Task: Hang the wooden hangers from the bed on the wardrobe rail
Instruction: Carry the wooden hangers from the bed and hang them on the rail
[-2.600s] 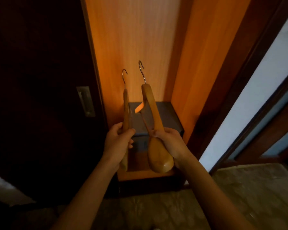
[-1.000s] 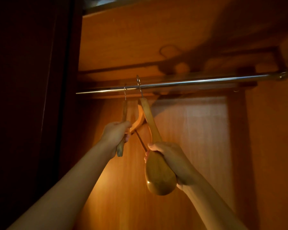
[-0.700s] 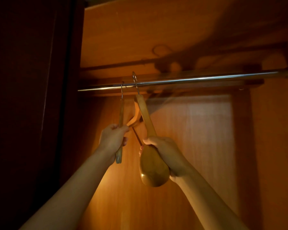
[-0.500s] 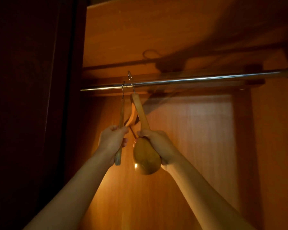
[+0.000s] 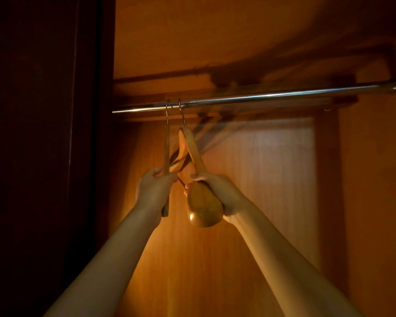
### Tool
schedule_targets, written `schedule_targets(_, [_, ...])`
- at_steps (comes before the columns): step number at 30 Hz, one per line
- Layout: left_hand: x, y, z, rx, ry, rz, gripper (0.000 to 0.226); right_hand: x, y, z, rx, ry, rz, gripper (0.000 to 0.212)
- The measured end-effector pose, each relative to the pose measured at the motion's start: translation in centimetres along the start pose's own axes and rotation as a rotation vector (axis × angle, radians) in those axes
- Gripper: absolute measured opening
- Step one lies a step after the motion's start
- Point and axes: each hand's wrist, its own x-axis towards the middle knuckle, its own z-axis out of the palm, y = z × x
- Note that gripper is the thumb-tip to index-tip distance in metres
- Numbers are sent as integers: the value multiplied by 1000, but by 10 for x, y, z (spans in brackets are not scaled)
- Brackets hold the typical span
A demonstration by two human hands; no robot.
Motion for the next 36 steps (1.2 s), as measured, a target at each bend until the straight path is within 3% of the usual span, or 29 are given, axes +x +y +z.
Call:
schedule_targets(5, [-33, -6, -1, -63, -26, 46, 59, -17, 1, -1, 35, 62, -4, 17])
schedule_targets(9, [-59, -27, -1, -117, -72, 30, 66, -39, 23, -10, 79, 146, -88, 47])
schedule_targets(14, [-89, -62, 1, -111, -74, -62, 52, -87, 64, -32, 85, 206, -39, 36])
schedule_targets(16, [-100, -75, 1, -92, -96, -97, 46, -106, 85, -42, 28, 242, 33, 30])
schedule_targets(23, [-151, -158, -18, 50, -275, -236, 32, -184, 185, -61, -241, 327, 338, 52])
schedule_targets(25, [-175, -190, -28, 110, -338, -318, 33, -214, 219, -61, -241, 367, 473, 58])
schedule_targets(30, [-243, -266, -60, 244, -412, -562, 28, -305, 295, -55, -210, 384, 793, 43])
schedule_targets(36, [-328, -346, -109, 421, -509, -851, 38, -432, 358, -24, -205, 445, 1178, 47])
